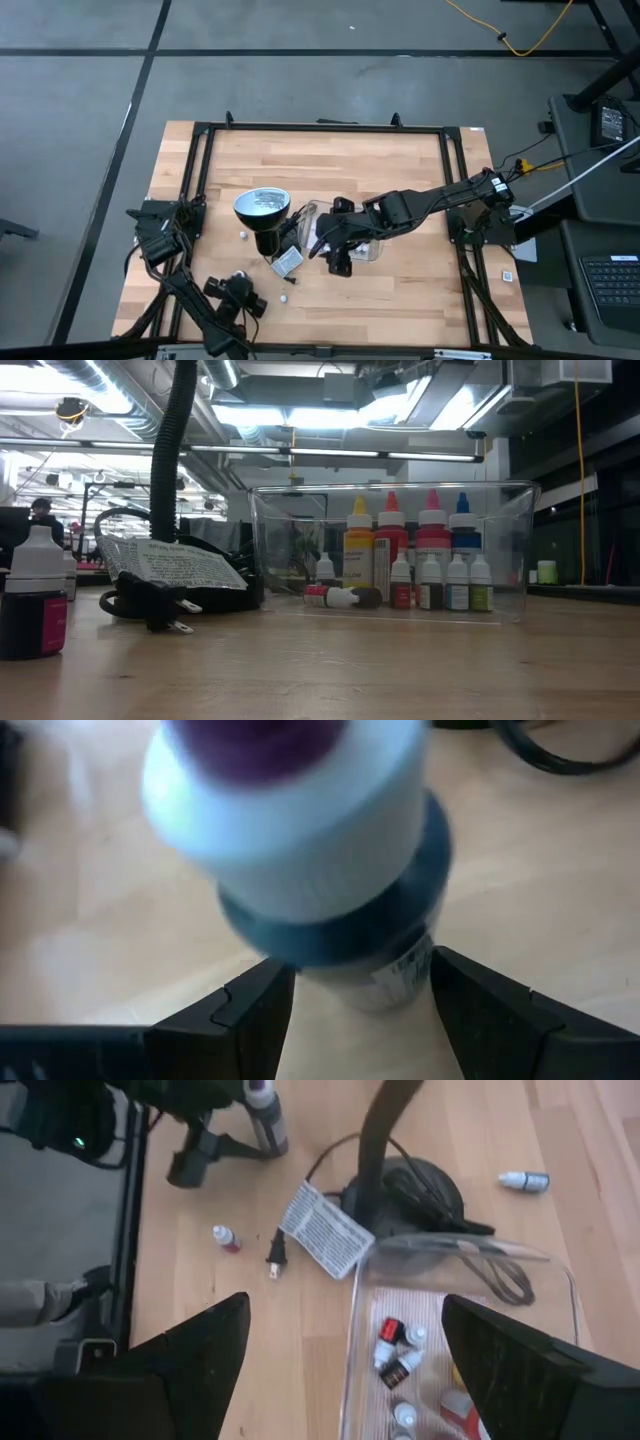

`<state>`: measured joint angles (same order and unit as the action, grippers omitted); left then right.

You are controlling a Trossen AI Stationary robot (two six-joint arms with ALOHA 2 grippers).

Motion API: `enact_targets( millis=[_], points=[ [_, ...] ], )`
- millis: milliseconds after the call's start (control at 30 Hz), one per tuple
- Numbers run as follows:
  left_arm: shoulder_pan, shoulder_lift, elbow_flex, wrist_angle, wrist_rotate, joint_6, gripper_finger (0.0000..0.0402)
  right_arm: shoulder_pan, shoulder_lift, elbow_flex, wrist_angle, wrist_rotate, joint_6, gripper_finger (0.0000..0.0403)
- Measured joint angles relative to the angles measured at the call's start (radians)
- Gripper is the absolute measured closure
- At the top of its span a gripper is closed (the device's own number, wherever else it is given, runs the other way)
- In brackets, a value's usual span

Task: Pick & Place food coloring
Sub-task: Put the big purple food coloring bottle into the transparent bin

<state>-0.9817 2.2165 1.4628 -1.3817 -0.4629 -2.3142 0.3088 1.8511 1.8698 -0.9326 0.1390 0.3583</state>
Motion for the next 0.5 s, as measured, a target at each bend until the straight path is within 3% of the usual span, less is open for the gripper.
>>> enact_targets(
  millis=[300,500],
  points=[
    [0.002,-0.001,0.0,0.006,0.013,-0.283,0.0176,0.002,0.0,0.0,0.086,-0.032,-0.01,0.0073],
    [0.004,-0.001,0.0,0.006,-0.04,-0.294,0.0176,0.002,0.0,0.0,0.163,-0.055,-0.054,0.0073]
  ],
)
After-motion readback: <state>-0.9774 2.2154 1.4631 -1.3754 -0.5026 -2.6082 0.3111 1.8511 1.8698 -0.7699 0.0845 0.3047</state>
